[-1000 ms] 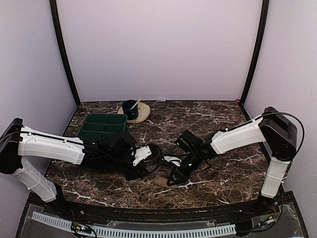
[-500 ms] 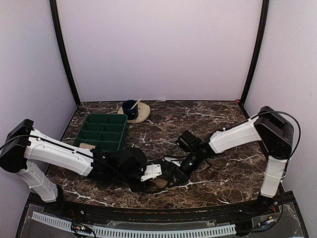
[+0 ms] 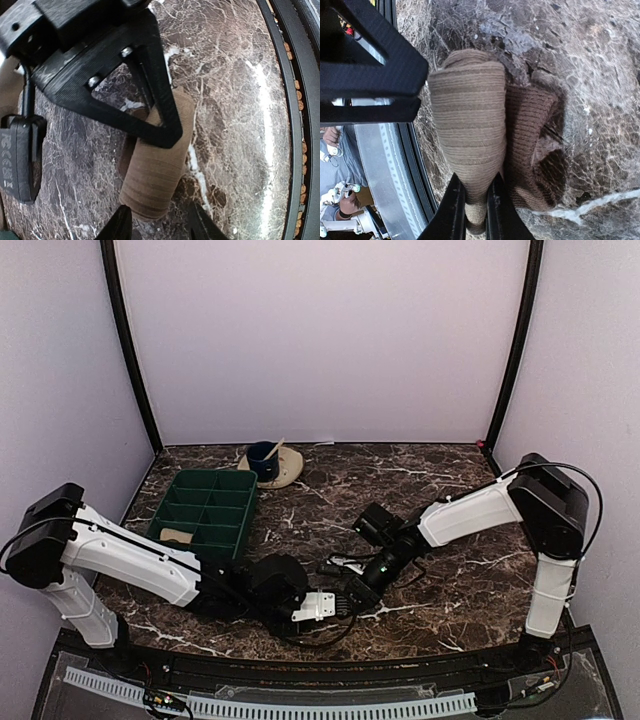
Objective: Roll the socks
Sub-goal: Pick up the sock from the center of the board.
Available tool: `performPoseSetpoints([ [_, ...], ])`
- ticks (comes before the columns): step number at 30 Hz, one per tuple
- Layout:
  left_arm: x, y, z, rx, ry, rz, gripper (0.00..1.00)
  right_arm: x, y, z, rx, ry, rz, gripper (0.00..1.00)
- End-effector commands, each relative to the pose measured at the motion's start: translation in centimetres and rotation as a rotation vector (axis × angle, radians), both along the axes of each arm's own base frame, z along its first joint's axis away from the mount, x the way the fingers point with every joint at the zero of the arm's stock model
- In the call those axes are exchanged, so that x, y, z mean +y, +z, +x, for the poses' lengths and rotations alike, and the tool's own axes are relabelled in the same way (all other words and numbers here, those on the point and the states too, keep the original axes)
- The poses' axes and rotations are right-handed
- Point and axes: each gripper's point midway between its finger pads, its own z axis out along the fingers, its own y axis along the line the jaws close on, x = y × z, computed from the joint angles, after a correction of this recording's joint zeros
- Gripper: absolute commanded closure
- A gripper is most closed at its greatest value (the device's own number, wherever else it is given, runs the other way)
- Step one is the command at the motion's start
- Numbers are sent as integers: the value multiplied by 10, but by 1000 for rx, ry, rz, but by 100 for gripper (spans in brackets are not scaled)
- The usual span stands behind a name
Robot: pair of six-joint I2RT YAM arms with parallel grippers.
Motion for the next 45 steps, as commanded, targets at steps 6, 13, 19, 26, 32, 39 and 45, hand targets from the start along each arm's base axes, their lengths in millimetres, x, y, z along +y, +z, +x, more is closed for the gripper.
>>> performPoseSetpoints([
  [6, -22, 11, 1, -61, -54, -30, 59, -19, -26, -10, 55, -1, -117, 100],
  [13, -28, 5, 0, -72, -73, -17, 59, -19, -26, -11, 59, 4, -119, 100],
  [19, -31, 0, 2, -82, -78, -7, 59, -19, -27, -11, 65, 6, -116, 100],
  [26, -37, -4, 5, -107, -85, -5, 59, -19, -27, -12, 74, 13, -116, 100],
  [32, -44, -5, 6, -119, -103, -4, 58, -18, -28, -13, 79, 16, -114, 100],
  [39, -44, -12, 5, -114, -117, 12, 59, -19, -29, -13, 85, 19, -115, 100],
  [45, -44, -21, 3, -109, -130, 32, 58, -19, -29, -13, 89, 21, -111, 100],
])
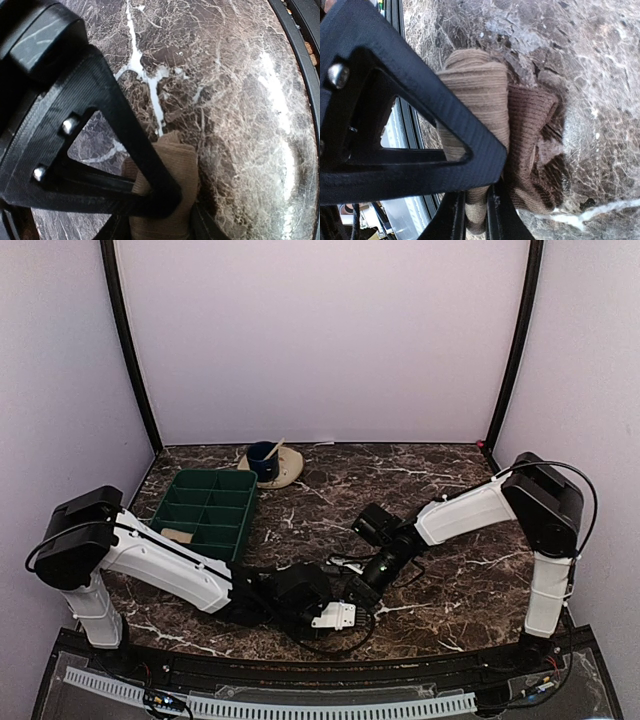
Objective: Roll the socks
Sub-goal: Pick up the sock from the center of the board.
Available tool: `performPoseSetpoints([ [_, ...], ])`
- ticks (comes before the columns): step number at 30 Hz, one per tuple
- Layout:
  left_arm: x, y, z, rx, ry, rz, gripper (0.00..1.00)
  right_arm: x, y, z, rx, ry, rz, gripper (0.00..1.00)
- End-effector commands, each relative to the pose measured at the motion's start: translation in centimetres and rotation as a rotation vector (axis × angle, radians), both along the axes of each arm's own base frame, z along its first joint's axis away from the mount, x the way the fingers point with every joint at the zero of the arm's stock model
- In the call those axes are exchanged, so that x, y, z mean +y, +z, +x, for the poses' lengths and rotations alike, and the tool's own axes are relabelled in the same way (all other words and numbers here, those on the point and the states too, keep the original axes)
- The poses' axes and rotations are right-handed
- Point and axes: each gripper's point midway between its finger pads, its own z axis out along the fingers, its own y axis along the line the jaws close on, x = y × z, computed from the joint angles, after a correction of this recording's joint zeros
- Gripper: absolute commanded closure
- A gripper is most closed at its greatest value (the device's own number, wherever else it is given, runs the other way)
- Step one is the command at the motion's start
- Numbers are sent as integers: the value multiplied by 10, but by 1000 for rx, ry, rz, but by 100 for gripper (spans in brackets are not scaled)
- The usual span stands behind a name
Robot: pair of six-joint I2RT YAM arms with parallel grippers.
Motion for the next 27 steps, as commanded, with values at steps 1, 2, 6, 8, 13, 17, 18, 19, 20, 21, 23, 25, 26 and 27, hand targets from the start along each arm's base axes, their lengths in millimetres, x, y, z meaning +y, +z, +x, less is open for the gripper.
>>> performPoseSetpoints([
  [1, -8, 0, -2, -9, -25, -3, 58, -19, -28, -11, 42, 4, -122, 100],
  [2, -8, -2, -2, -7, -27, 2, 59, -20, -28, -11, 42, 3, -122, 100],
  [6, -7, -11, -5, 8, -36, 28, 63, -20, -28, -11, 45, 4, -121, 100],
  [8, -6, -15, -7, 13, -40, 39, 65, -20, -28, -12, 47, 4, -122, 100],
  [13, -4, -27, -11, 35, -53, 75, 77, -19, -27, -11, 50, 1, -119, 100],
  [17, -3, -35, -14, 55, -57, 98, 88, -20, -28, -10, 47, -4, -124, 98],
  [18, -2, -37, -14, 58, -56, 102, 91, -20, -28, -10, 45, -6, -128, 96],
  [19, -2, -38, -14, 59, -55, 104, 94, -21, -29, -9, 44, -9, -130, 93],
  [20, -1, -39, -14, 59, -52, 105, 99, -21, -29, -9, 43, -11, -131, 89],
  [21, -1, -38, -13, 55, -48, 106, 100, -22, -29, -9, 43, -13, -134, 85],
  [23, 0, -37, -12, 52, -43, 104, 100, -23, -29, -9, 39, -18, -134, 79],
  [25, 1, -36, -11, 43, -39, 105, 100, -25, -29, -9, 38, -25, -133, 75],
  [26, 1, -35, -11, 42, -40, 104, 100, -26, -28, -9, 38, -28, -132, 74],
  [27, 2, -34, -11, 40, -40, 103, 100, -27, -27, -9, 37, -32, -130, 72],
])
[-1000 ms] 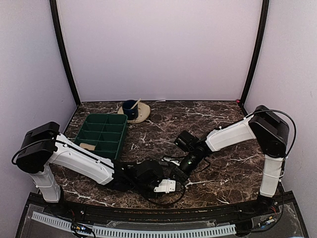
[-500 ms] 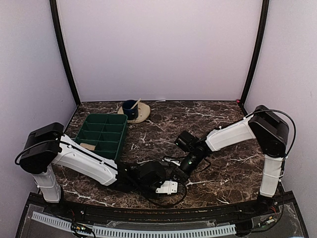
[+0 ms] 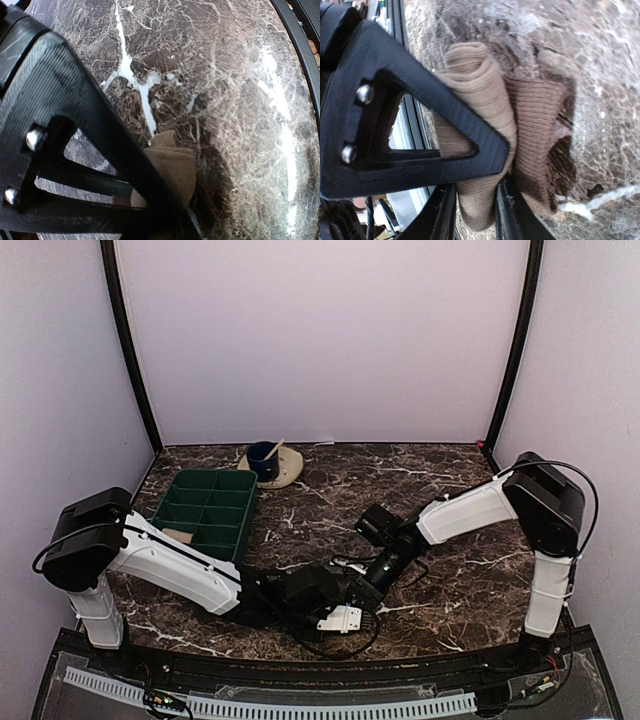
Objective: Roll the socks
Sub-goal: Pick up the sock from the center of the board.
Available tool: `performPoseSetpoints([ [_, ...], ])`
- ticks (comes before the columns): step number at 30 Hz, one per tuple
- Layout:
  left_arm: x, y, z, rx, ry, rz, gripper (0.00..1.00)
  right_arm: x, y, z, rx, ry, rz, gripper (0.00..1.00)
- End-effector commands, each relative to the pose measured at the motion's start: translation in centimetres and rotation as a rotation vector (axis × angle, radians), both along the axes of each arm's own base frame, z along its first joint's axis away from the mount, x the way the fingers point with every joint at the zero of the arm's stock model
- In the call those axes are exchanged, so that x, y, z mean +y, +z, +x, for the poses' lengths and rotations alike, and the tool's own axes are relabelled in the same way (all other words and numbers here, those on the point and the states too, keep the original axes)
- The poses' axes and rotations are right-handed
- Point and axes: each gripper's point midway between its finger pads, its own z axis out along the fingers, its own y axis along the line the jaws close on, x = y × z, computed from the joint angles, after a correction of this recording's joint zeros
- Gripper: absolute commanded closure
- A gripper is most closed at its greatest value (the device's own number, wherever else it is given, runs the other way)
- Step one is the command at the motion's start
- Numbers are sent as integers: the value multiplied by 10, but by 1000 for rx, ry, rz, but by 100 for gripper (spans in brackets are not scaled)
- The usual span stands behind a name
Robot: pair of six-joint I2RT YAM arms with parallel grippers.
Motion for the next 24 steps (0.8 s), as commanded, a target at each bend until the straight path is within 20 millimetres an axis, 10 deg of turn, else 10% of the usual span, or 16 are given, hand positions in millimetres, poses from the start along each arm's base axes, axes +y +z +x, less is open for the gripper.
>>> performPoseSetpoints([
  [1, 10, -25, -9, 40, -13, 65, 100, -20, -26, -6, -8, -23, -108, 71],
  [24, 22, -12, 5, 7, 19, 44, 100, -40, -12, 5, -47, -138, -98, 64],
])
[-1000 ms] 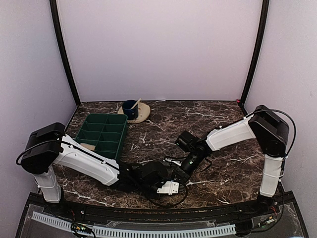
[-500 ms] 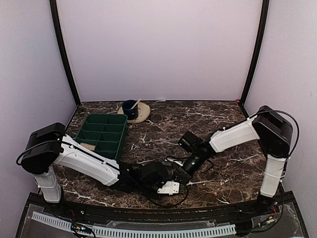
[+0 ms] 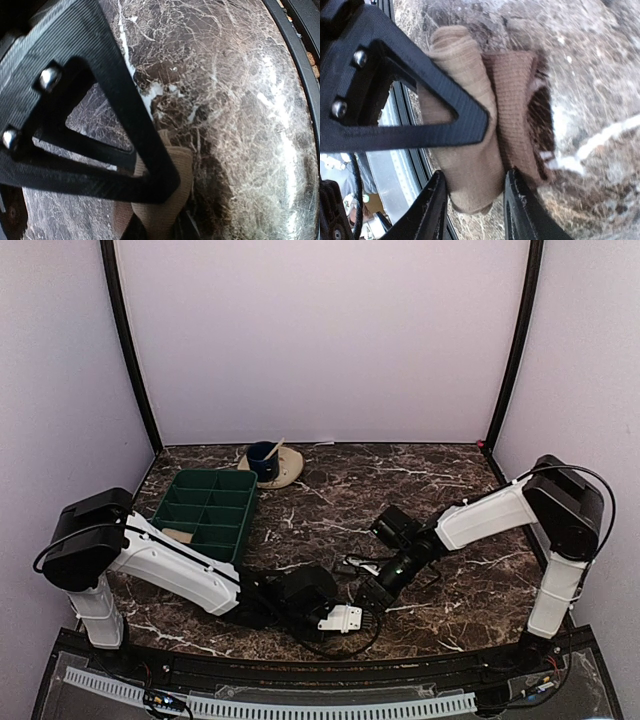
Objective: Roll the socks
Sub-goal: Pick up the sock from the center of the board.
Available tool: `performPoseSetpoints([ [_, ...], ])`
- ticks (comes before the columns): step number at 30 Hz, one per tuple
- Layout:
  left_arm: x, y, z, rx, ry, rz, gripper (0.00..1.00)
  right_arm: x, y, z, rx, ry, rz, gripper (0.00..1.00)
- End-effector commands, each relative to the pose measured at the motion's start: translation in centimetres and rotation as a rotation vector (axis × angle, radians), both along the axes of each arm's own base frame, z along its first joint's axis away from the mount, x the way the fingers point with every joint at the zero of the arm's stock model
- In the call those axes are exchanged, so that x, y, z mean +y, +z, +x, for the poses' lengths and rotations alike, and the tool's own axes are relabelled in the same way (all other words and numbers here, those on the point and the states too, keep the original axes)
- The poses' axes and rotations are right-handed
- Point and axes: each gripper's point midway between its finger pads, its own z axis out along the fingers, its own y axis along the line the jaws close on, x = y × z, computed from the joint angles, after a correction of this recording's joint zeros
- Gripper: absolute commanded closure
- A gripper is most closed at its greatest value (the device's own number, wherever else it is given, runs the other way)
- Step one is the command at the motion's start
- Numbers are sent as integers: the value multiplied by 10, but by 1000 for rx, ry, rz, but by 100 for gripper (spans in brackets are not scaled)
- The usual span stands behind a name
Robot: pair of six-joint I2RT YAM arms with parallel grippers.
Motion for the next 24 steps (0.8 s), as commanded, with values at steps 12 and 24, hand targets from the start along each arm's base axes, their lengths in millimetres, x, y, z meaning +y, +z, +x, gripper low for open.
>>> performPoseSetpoints([
  [12, 38, 10, 27, -86, 76, 70, 100, -25, 4, 18, -73, -142, -85, 63],
  [24, 76, 76, 78, -242, 223, 44, 100, -16, 24, 39, -158, -211, -48, 63],
])
